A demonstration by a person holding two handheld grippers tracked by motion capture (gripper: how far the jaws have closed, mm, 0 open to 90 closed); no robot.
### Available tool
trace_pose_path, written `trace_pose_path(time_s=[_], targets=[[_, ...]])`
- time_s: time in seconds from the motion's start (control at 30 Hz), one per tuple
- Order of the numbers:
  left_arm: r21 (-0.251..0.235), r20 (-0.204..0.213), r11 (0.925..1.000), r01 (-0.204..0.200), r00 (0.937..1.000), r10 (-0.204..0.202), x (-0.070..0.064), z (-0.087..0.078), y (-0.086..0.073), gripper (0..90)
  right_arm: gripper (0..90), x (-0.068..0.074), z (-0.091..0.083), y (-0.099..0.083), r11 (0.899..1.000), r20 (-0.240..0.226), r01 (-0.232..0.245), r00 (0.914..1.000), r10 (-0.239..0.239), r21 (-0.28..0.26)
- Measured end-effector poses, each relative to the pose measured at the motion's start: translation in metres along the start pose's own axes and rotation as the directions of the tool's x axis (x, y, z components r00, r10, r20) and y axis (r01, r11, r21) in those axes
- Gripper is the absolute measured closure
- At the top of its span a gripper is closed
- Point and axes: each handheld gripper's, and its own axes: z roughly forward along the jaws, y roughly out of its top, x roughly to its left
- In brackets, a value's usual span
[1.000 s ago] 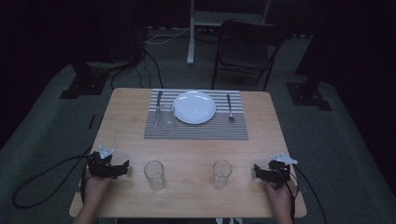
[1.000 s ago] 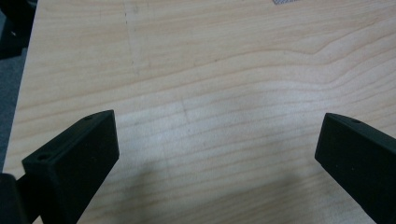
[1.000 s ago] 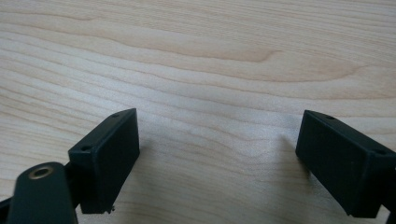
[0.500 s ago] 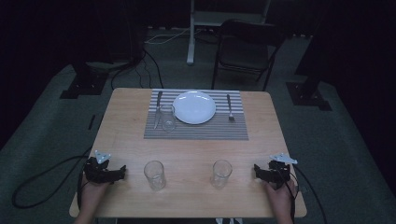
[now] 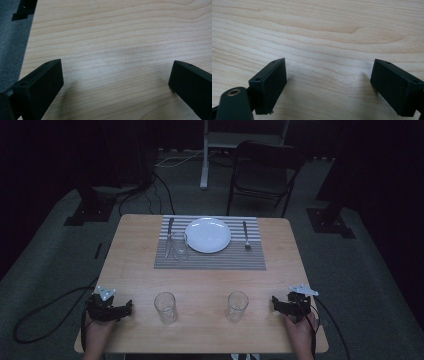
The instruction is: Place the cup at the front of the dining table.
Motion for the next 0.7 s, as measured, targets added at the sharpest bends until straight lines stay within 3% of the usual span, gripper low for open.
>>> trace_pose_path(time_s=[0.17,0.7], targets=[[0.022,0.043,0.9984,0.052,0.9977,-0.053,0.0078,0.0022,-0.0001,0.1,13.2,-0.0001,0.0,0.0,1.0,0.0,0.001,1.0,-0.001,0.0],[0.022,-0.006,0.9945,0.103,0.9947,-0.103,0.008,0.0023,-0.0005,0.1,13.2,-0.0001,0.0,0.0,1.0,0.001,-0.002,1.0,0.002,-0.001]])
